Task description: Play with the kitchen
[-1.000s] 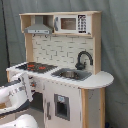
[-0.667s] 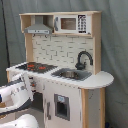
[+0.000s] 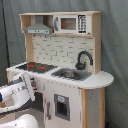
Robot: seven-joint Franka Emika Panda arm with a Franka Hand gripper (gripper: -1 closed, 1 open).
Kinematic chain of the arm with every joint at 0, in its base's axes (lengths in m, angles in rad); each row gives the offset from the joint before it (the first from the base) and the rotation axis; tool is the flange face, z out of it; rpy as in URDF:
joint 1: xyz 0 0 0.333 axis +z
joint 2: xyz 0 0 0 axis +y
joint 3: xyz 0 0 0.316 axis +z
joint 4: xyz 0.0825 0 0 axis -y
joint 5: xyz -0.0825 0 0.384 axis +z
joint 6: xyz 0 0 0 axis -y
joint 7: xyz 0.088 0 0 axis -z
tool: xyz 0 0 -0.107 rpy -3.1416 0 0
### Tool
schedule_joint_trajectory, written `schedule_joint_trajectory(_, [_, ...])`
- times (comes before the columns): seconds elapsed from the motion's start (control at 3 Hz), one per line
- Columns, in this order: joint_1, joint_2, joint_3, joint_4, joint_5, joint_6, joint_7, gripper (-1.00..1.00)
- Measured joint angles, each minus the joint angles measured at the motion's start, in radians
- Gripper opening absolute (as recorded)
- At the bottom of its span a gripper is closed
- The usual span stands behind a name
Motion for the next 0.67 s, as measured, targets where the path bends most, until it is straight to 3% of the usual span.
schedule_joint_trajectory(0.33, [-0.001, 0.000, -0.003, -0.006, 0.001, 0.000, -0.015, -1.00])
schedule_joint_trajectory(0.67, [-0.001, -0.003, -0.004, -0.004, 0.001, -0.004, -0.116, -1.00])
